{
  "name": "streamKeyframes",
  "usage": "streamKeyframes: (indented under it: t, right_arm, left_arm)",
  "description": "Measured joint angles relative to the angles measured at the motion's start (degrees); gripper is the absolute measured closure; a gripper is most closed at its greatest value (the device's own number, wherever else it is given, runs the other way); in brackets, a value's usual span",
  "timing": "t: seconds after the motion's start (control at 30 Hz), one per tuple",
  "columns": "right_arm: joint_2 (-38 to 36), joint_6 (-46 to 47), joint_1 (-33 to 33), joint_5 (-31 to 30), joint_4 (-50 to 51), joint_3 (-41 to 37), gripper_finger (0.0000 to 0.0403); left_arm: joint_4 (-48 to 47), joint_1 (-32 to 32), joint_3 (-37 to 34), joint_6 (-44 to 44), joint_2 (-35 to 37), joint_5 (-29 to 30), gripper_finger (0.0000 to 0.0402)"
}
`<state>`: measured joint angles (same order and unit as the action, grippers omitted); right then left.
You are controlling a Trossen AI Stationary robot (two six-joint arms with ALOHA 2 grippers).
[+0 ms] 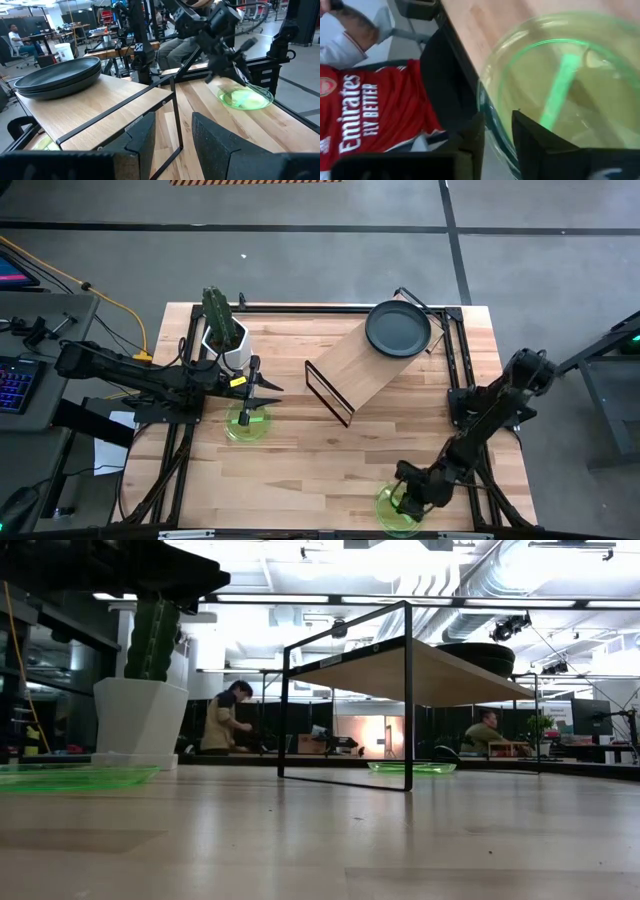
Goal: Place and stack plates onto a shelf
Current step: Put the bottom green plate on the shelf
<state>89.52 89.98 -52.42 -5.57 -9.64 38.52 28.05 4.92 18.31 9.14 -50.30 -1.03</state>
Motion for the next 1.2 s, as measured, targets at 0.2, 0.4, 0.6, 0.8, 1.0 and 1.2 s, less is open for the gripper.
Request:
streamKeyframes:
  t: [0.2, 0.4, 0.6, 0.8, 1.0, 1.2]
  right_arm:
    - [6.38, -0.13, 2.66, 11.08, -1.44, 0.93, 0.0392]
    - [9.65, -2.04, 5.12, 16.55, 3.74, 4.16, 0.0399]
    - [9.48, -2.60, 7.54, 16.81, 17.26, 6.22, 0.0401]
    - [9.44, -5.32, 9.51, 11.88, 20.85, 6.16, 0.0402]
    - [9.46, -9.04, 12.07, 2.65, 21.06, 6.16, 0.0402]
    - [7.19, -12.78, 13.50, 0.74, 21.73, 5.72, 0.0403]
  left_arm:
    - [0.02, 0.01, 0.00, 0.01, 0.00, -0.01, 0.0286]
    - [0.02, 0.00, 0.00, 0.05, 0.00, -0.01, 0.0286]
    - [0.02, 0.01, 0.00, 0.05, 0.00, 0.00, 0.0286]
    - [0.02, -0.01, 0.00, 0.07, 0.00, 0.01, 0.0286]
    - [0.02, -0.01, 0.00, 0.05, 0.00, -0.01, 0.0286]
    - [0.02, 0.01, 0.00, 0.07, 0.00, 0.01, 0.0286]
